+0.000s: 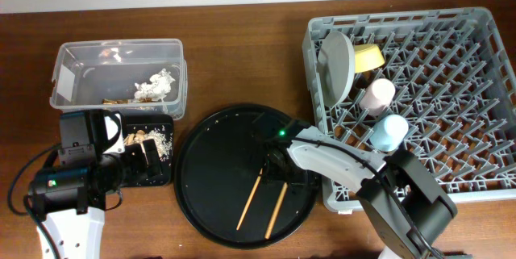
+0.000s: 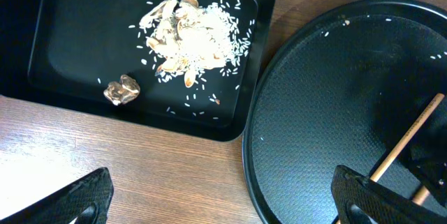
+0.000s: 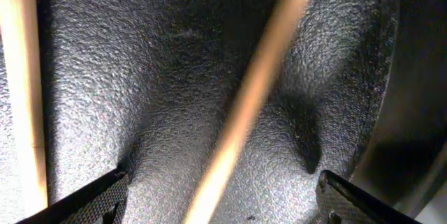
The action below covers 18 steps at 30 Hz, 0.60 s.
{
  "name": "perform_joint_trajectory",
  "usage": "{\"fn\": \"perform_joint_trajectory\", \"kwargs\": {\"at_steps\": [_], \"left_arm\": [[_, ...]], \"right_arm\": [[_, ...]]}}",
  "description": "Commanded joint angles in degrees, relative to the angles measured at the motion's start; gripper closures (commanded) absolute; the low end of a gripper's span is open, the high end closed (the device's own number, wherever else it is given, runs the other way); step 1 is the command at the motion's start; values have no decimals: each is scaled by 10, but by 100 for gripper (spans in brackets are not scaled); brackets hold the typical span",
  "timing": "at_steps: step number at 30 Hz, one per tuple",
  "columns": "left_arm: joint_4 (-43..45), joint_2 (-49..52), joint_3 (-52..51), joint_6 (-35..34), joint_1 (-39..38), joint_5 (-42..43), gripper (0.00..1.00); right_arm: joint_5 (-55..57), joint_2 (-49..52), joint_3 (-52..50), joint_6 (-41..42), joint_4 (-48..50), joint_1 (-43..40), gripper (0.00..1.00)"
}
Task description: Sort waste into correct bins and load items into the dishwasher rack
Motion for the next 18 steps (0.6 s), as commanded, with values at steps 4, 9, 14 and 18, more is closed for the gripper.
{"fn": "perform_joint_trajectory", "kwargs": {"at_steps": [4, 9, 14, 18], "left_arm": [[-1, -5, 7, -5, 3, 7, 1], [-1, -5, 7, -5, 3, 7, 1], [-1, -5, 7, -5, 3, 7, 1], [-2, -5, 7, -5, 3, 7, 1]], "right_arm": [[-33, 9, -7, 9, 1, 14, 32], [-64, 9, -7, 9, 21, 20, 67], [-71, 9, -3, 9, 32, 19, 96], [-68, -7, 40, -37, 19, 10, 96]]}}
